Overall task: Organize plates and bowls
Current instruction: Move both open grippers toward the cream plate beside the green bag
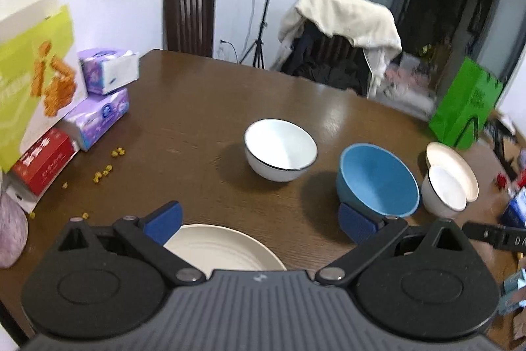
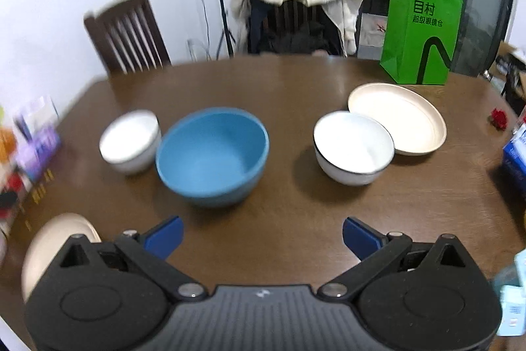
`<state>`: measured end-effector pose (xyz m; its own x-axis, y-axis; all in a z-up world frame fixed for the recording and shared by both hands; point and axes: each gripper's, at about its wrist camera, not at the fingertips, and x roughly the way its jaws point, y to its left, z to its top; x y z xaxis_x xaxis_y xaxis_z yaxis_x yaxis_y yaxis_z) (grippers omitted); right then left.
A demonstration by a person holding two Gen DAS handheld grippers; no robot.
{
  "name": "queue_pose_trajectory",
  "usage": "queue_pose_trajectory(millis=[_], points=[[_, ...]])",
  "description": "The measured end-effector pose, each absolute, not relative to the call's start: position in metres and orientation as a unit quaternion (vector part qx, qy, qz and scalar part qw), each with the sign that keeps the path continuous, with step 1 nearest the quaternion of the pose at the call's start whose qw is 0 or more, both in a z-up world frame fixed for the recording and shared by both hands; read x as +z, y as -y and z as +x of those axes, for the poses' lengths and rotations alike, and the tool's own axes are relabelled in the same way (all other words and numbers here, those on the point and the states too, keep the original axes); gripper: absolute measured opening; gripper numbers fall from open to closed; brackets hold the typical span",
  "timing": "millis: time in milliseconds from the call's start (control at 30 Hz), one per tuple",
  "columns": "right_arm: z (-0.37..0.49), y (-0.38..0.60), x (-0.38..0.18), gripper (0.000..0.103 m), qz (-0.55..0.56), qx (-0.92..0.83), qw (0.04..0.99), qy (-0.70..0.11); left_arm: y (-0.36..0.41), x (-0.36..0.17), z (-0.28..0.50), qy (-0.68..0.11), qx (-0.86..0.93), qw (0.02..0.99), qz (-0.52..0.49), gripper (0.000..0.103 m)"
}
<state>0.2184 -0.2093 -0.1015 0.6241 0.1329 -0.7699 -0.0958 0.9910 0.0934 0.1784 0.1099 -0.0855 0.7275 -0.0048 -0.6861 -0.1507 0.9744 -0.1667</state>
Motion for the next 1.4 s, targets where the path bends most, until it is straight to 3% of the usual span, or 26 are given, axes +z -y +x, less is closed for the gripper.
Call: queue_pose_trajectory(millis=[500, 1400], points=[[0.227, 0.292, -0.116, 0.103, 0.100, 0.013, 0.908, -0.406, -0.021, -0.065, 0.240, -0.388, -0.007, 0.921, -0.045, 0.103], [0.283, 0.414, -0.107, 0.103, 0.105, -0.076, 0.908, -0.397, 0.150, -0.074, 0.356, -0.399, -0.086, 0.913, 0.020, 0.103]])
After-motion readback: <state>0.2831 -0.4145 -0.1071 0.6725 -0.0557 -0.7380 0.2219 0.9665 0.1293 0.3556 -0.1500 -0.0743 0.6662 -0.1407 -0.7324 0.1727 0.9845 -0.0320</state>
